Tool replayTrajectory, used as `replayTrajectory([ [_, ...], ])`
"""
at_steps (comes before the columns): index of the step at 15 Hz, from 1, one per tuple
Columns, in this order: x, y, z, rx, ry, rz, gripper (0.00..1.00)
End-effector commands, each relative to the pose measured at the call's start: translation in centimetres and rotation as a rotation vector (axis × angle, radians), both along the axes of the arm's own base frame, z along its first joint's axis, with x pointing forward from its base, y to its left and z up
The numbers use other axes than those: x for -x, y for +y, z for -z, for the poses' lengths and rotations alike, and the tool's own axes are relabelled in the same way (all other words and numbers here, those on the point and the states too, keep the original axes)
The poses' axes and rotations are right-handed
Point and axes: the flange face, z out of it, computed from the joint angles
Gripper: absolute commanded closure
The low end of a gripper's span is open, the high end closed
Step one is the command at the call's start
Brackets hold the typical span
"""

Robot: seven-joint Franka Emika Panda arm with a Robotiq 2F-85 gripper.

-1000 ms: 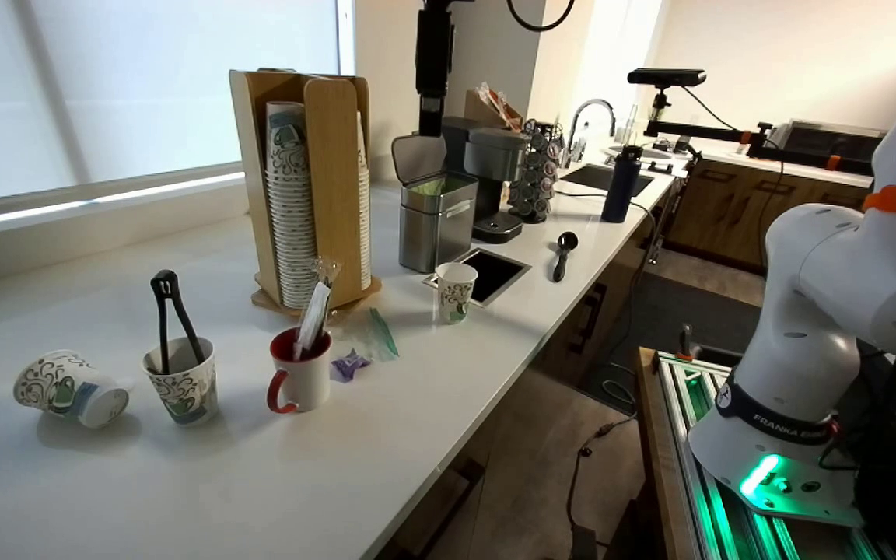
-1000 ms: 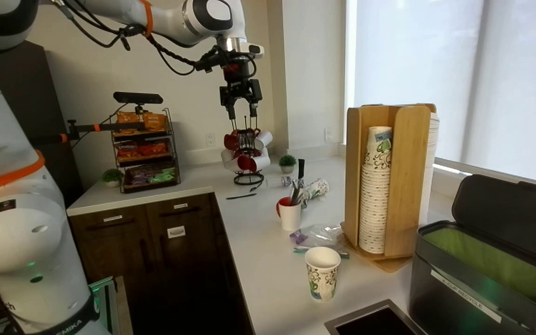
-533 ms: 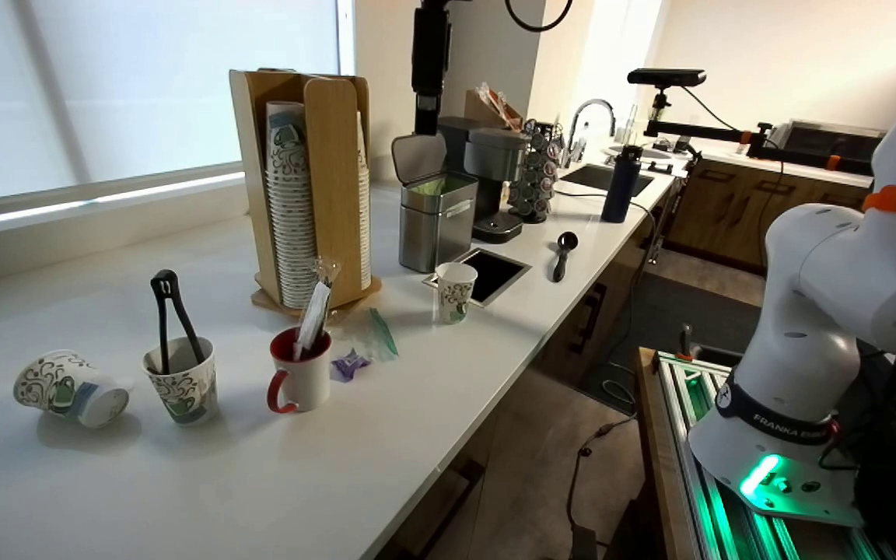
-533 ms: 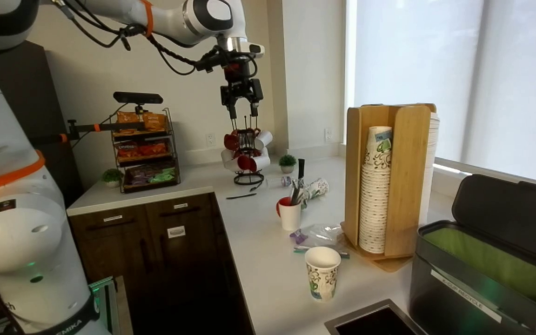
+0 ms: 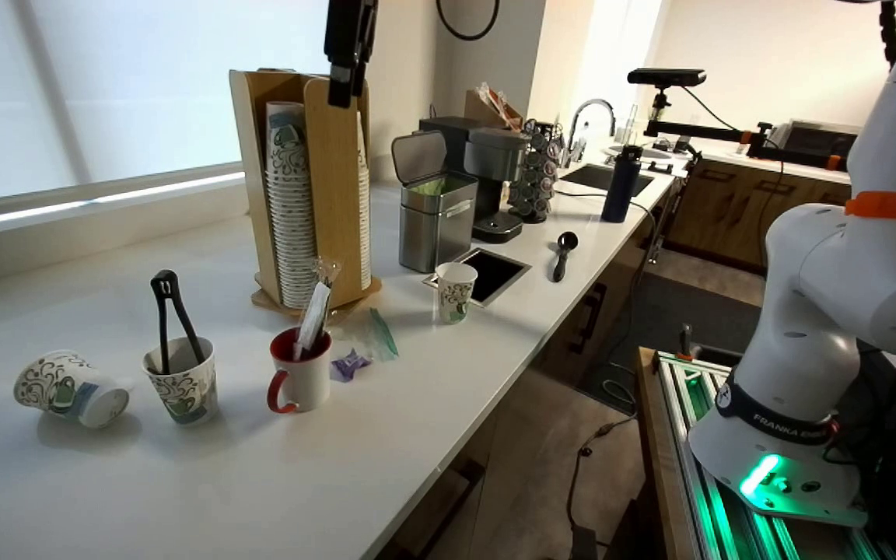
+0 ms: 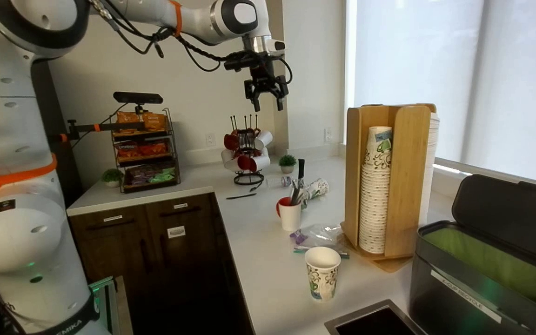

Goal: Use the tongs in the coffee cup to lift the cup and put it inside the cup on the right.

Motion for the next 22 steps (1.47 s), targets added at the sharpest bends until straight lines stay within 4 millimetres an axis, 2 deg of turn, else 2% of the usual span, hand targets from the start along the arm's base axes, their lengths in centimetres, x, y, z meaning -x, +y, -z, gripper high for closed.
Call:
replayTrajectory([
  [1,-4.6,0.0,0.8,-0.098,0.024,-0.098,0.0],
  [4,-6.8,0.5,1.7,-0.166,0.079,-0.167,0.0],
  [5,-5.3,0.1,1.7,-0.12,0.039,-0.116,0.0],
  [7,-6.1,0.1,2.4,-0.124,0.046,-0.118,0.0],
  [15,-5.8,0.1,1.7,-0.124,0.036,-0.119,0.0],
  [19,-9.9,0.1,3.7,-0.056,-0.064,-0.213,0.0],
  [22,-13.7,0.2,6.0,-0.076,-0.141,-0.316,0.0],
])
